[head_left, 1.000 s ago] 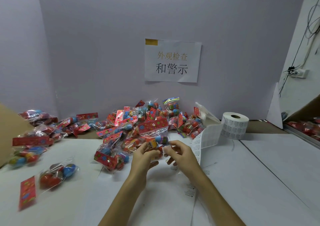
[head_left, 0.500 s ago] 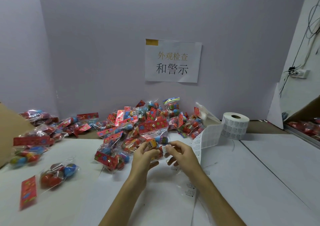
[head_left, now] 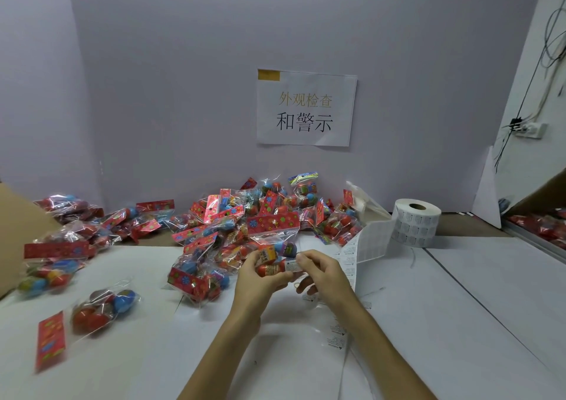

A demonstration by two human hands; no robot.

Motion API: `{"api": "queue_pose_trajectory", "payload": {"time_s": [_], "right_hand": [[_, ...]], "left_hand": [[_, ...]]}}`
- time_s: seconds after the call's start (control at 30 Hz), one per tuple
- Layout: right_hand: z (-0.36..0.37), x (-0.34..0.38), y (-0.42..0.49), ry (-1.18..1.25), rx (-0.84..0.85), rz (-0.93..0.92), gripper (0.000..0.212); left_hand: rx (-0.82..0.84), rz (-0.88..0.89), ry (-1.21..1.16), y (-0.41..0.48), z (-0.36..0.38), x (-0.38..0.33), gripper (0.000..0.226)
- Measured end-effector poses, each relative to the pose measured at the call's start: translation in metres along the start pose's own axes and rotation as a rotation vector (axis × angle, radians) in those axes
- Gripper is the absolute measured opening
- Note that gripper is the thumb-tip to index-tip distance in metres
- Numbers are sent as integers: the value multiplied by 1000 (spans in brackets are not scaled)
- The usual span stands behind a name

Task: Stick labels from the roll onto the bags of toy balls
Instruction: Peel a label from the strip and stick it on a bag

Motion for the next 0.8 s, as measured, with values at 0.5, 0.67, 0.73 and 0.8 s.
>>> {"api": "queue_pose_trajectory", "payload": {"time_s": [0.5, 0.67, 0.73, 0.8], "right_hand": [[7, 4, 0, -80, 73, -73, 16], [9, 4, 0, -65, 95, -70, 17], [9, 4, 0, -59, 86, -66, 16], [6, 4, 0, -57, 55, -53, 16]], "left_hand": [[-103, 64, -38, -2, -10, -3, 37], [-106, 65, -56, -1, -11, -2, 35], [-90, 64, -52, -1, -10, -3, 39], [-50, 54, -33, 0, -6, -2, 47]]}}
Point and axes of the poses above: each hand's wrist, its own y-axis towards the middle knuckle, its own z-axis out of the palm, x = y × z, the point moved 7 cm from there along y, towards the middle knuckle, and after that the axes turned 13 degrees about x, right-handed, at the moved point
